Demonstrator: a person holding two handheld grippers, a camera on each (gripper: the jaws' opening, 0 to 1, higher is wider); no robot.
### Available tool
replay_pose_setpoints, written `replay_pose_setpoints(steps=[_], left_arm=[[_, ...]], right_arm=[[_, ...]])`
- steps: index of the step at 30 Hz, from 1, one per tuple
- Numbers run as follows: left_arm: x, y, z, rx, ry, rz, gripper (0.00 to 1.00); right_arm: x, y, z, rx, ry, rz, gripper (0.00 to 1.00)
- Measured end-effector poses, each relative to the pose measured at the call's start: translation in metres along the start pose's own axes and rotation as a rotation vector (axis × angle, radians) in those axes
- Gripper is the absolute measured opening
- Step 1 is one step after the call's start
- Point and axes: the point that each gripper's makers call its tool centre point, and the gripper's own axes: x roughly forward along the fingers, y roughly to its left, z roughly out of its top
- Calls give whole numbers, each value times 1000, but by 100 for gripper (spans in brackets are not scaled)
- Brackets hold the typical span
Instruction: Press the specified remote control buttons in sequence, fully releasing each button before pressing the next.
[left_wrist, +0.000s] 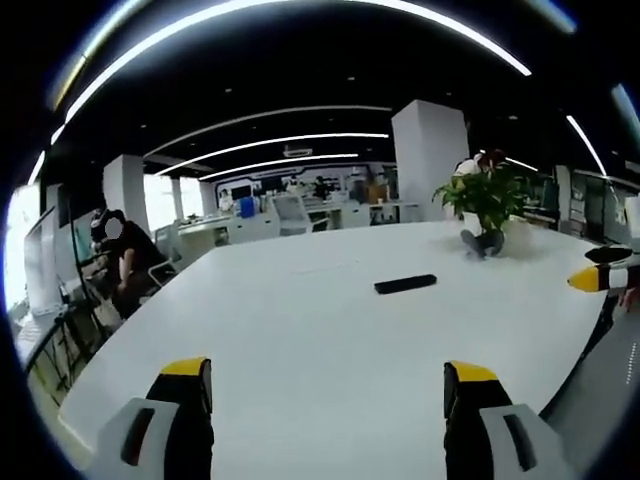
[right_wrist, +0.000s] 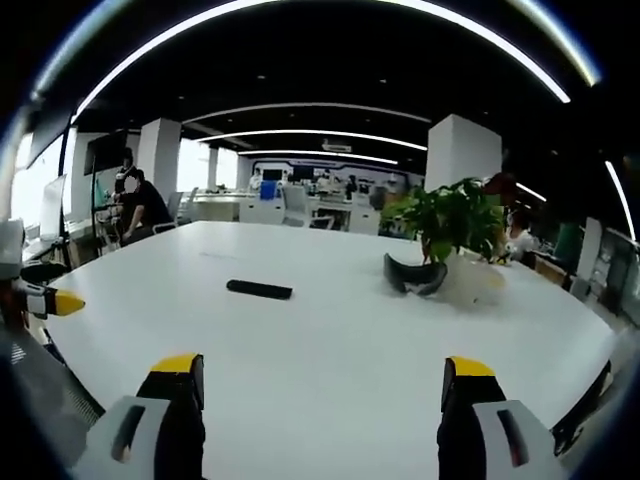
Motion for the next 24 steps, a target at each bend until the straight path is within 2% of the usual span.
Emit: replay_pose_setpoints(steps=[11,13,17,24], left_arm=[[-1,1,1,5,-5,8,100],[-3,4,4,0,-22,18,100],[-1,7,3,-7,-19,31,100],[-3,8,7,-11,-40,28,100]], right_arm=[[2,2,-4,-14,17,12,96],[2,3,-3,-16,13,13,96],[3,10,-5,-20,27,52,96],[-1,7,2,24,-15,52,94]])
